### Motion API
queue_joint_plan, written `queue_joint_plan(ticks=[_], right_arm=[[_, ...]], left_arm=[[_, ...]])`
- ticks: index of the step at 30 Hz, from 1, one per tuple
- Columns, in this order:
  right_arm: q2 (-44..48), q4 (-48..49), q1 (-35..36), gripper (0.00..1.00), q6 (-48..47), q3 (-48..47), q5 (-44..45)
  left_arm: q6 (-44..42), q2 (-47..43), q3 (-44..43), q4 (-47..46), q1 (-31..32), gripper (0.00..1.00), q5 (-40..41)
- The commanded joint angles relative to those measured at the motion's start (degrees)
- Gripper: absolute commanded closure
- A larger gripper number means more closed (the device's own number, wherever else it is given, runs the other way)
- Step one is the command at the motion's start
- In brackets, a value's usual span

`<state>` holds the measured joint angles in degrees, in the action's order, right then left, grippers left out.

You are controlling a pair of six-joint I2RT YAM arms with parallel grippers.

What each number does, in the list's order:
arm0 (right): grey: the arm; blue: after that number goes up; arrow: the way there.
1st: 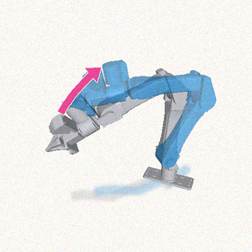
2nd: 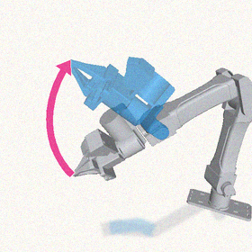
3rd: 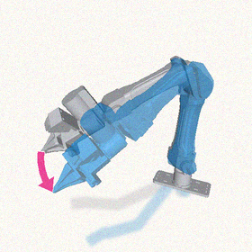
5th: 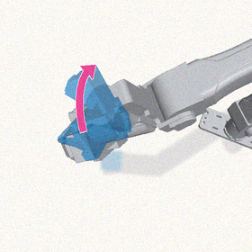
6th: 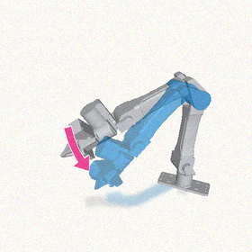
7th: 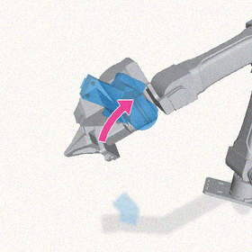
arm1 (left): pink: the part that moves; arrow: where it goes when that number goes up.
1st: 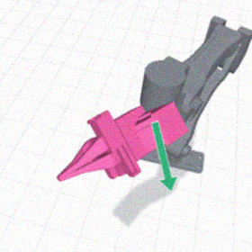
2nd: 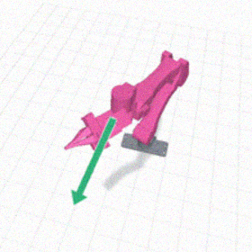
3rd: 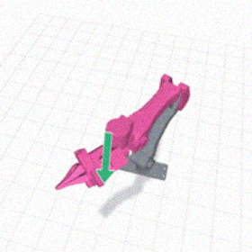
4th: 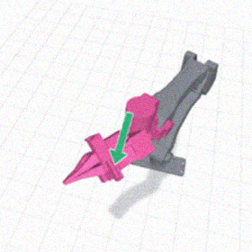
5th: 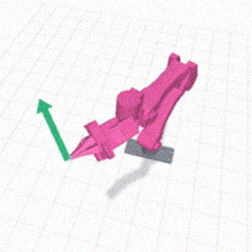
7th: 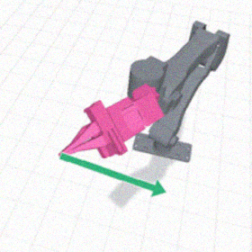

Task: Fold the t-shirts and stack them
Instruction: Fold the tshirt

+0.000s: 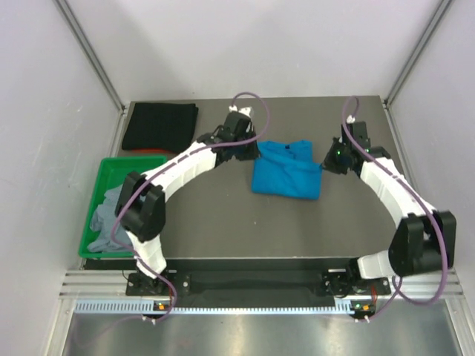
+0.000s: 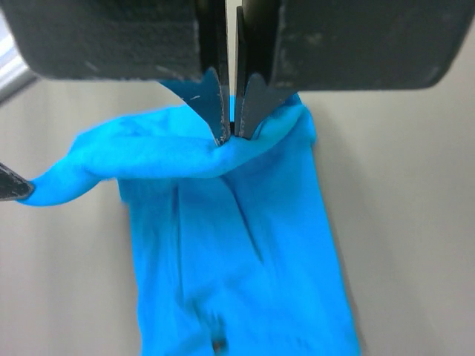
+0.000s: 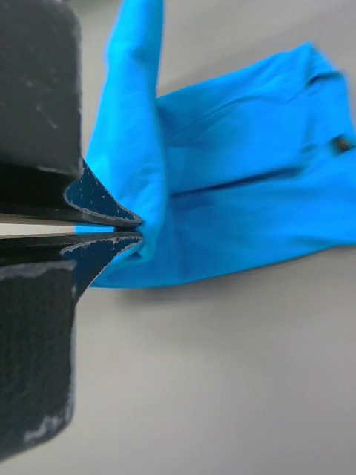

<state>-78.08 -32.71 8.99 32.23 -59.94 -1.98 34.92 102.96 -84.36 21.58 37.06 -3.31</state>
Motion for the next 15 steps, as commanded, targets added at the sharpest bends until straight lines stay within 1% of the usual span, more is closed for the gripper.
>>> queue_joint_plan(ticks=[1, 2, 3, 7, 8, 10, 13, 15], right_arm=[[-5.75, 4.67, -2.04, 1.0, -4.1, -8.33, -3.12], [-9.16, 4.93, -2.49, 1.0, -4.1, -11.48, -3.55], [-10.93, 5.98, -2.66, 1.0, -4.28, -12.9, -4.43], [-19.72, 8.28, -4.24, 1.0, -4.98, -20.2, -8.47], [-23.57, 8.19, -4.34, 1.0, -5.24, -23.61, -9.26], [-27.1, 9.06, -4.69, 1.0, -5.16, -26.27, -10.32], [-35.18, 10.73, -4.86, 1.0, -4.89, -30.49, -13.75], [-37.66, 11.61, -4.86, 1.0, -4.72, -32.86, -14.54]], left_arm=[[-4.68, 6.54, -8.52, 0.13, -3.48, 1.0, -3.36], [-5.2, 8.29, -12.28, -0.83, -4.7, 1.0, -5.63], [-5.82, 11.53, -13.71, -2.23, -5.15, 1.0, -6.0], [-5.39, 18.67, -21.19, -5.49, -7.52, 1.0, -9.16], [-5.12, 19.9, -23.37, -6.28, -8.48, 1.0, -9.6], [-4.25, 23.24, -24.88, -9.26, -9.19, 1.0, -10.4], [-3.28, 26.85, -26.56, -11.91, -11.04, 1.0, -10.4], [-2.4, 29.39, -26.91, -14.54, -11.83, 1.0, -10.49]])
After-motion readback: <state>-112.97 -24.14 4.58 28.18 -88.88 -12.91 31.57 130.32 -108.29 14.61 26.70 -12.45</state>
